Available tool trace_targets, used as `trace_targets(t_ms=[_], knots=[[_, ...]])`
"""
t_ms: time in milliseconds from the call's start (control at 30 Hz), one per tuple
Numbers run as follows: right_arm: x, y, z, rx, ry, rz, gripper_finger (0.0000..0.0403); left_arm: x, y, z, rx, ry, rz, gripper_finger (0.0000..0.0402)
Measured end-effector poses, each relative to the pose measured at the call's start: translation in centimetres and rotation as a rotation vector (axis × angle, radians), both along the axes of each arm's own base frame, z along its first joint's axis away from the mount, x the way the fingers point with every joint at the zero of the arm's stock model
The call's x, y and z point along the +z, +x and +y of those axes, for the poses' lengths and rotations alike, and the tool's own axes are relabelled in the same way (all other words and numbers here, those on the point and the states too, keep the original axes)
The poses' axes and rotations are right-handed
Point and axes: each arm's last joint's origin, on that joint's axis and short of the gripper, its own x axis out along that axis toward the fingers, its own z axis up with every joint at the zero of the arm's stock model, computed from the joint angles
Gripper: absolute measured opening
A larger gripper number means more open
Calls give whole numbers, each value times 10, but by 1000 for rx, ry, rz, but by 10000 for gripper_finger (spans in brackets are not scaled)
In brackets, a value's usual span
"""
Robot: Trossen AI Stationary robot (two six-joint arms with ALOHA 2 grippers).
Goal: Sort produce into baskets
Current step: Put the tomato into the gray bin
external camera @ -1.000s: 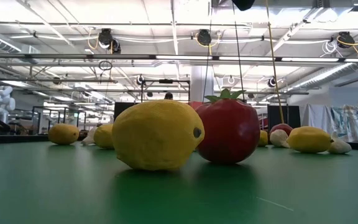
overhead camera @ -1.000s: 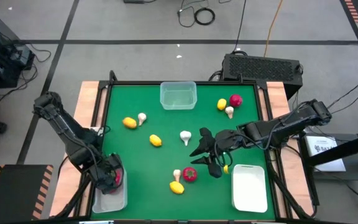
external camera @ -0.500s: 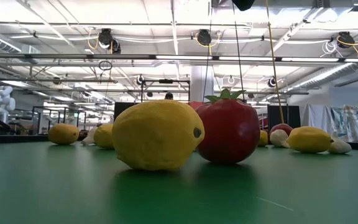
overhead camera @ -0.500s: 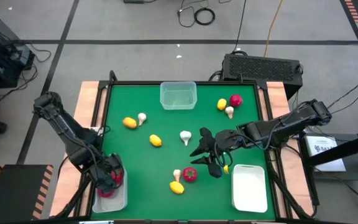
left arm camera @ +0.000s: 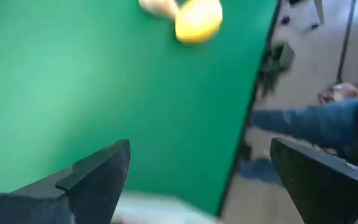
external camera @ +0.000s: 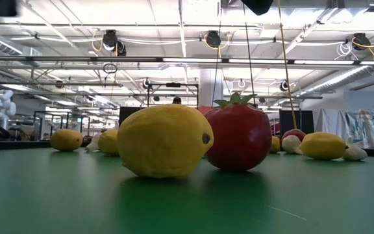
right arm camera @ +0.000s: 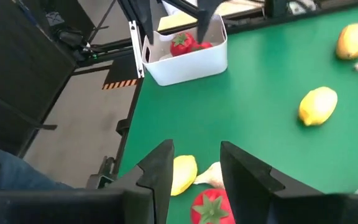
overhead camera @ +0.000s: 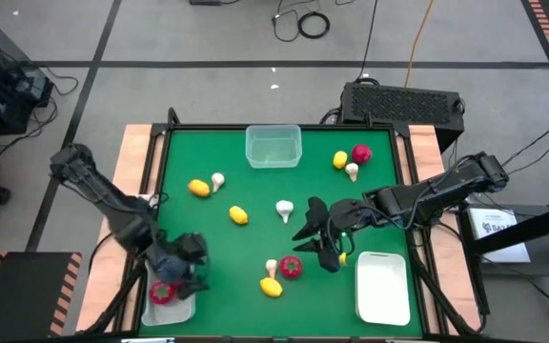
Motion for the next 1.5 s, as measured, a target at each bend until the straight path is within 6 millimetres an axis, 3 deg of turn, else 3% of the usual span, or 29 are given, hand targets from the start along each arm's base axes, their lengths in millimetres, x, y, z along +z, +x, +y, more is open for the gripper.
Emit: trace_targets(t_ms=[333, 600, 767, 933, 1133, 1500], knots=[[-10, -10, 11, -35, 88, 158, 123, -30, 102, 27, -95, 264, -268, 392], [-16, -24, 29, -34, 136, 277, 123, -36, 171, 27, -411, 607, -380, 393], [-21, -33, 40, -37, 150, 352, 123, -61, 205, 32, -480, 552, -369, 393], [-25, -42, 48, -32, 141, 415, 123, -73, 221, 32, -518, 411, -385, 393], [-27, -46, 50, -32, 124, 443, 123, -75, 223, 33, -539, 479, -386, 393], [-27, -46, 50, -12, 97, 434, 123, -110, 223, 27, -590, 509, -261, 393]])
